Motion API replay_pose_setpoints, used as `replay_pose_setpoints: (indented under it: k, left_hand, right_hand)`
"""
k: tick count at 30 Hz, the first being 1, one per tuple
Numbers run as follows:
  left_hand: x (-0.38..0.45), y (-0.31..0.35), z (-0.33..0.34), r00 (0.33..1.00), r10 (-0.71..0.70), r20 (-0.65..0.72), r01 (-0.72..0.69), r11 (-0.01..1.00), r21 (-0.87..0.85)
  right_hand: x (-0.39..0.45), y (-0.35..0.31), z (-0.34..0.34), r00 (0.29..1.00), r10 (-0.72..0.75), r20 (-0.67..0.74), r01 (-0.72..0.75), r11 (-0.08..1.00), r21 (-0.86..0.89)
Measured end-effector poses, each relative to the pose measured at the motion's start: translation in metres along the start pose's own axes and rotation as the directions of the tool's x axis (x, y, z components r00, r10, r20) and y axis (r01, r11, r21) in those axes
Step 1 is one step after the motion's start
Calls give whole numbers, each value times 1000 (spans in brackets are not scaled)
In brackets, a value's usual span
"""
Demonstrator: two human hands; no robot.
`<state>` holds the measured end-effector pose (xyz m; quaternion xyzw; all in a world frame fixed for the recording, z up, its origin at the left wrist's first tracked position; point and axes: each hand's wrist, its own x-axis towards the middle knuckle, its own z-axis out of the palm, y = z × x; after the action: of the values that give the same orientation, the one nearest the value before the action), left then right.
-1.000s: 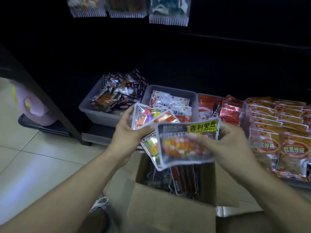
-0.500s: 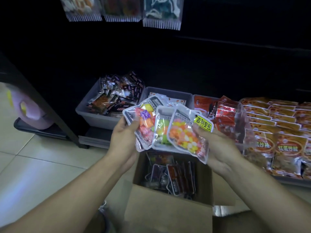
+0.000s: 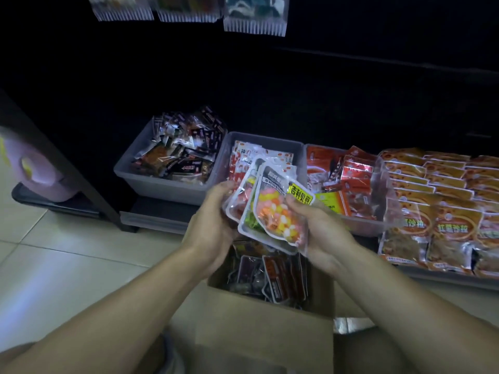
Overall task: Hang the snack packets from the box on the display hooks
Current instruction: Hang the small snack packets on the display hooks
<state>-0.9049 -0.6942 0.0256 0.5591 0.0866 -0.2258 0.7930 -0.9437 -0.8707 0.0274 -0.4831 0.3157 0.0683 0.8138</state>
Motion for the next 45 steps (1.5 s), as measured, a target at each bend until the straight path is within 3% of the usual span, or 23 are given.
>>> replay_pose_setpoints:
  k: [2,4,9,12,14,15,17,19,20,22,26,31,34,39,45]
  left_hand:
    - [-5,3,-3,990,-72,118,39,964,262]
    - [-10,-3,-2,980,-112,166,39,919,393]
    - [-8,-11,-11,977,-210,39,181,912,367]
    - [2,-8,-22,970,-243,-31,238,908,344]
    - [5,-8,-30,974,-210,-86,226,912,342]
    - [7,-9,-35,976,-173,-135,210,913,348]
    - [10,-11,-46,971,-90,-221,172,907,385]
    - [9,-15,-54,957,-17,-291,145,893,426]
    - [8,-17,-57,948,10,-318,137,888,438]
    - [6,-22,-60,941,38,-337,128,880,457]
    - [3,-31,-61,954,33,-297,122,864,488]
    - [-2,-36,-62,962,10,-274,140,841,522]
    - [-3,-34,-64,962,10,-274,143,834,532]
    - [-4,-31,-68,963,16,-269,137,832,538]
    - [-3,-30,-66,969,30,-246,107,847,521]
  right_hand:
    - [3,1,-3,993,-90,-72,81,989,-122]
    - [7,12,-3,992,-100,-79,82,975,-205]
    - [15,25,-2,994,71,84,-44,958,-282]
    - [20,16,4,989,40,145,-10,979,-204]
    - [31,15,3,997,-48,62,69,920,-387]
    - [37,15,0,992,-120,26,112,795,-597]
    - [47,22,-11,984,-162,68,118,321,-940]
    - [54,40,-21,999,-25,27,25,-80,-996]
    - [55,51,-24,998,43,-39,-29,-208,-978]
    - [60,76,-35,980,123,-154,-108,-320,-941]
    - [84,113,-55,964,130,-231,-201,-211,-957]
    - [98,144,-61,973,71,-221,-200,-220,-955]
    - [105,146,-65,967,27,-254,-247,-147,-958]
    - [113,141,-71,976,-82,-203,-214,-163,-963]
    - [98,123,-70,985,-112,-128,-149,-206,-967]
